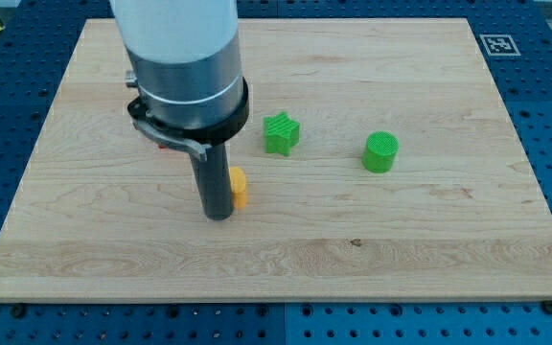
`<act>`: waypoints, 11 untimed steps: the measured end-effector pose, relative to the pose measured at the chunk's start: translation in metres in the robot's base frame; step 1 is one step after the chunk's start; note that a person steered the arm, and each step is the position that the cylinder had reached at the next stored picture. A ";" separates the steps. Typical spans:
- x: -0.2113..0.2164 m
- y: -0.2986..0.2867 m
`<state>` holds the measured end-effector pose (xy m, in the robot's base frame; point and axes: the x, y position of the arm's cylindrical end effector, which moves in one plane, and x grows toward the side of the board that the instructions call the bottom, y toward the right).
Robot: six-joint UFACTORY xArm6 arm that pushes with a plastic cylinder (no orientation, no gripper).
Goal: Push the blue cube slightly towards right
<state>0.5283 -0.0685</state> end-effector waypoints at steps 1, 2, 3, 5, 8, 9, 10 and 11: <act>-0.015 0.010; -0.024 0.015; -0.024 -0.049; -0.100 -0.125; -0.170 -0.084; -0.170 -0.081; -0.166 -0.096; -0.161 -0.101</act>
<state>0.3672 -0.1692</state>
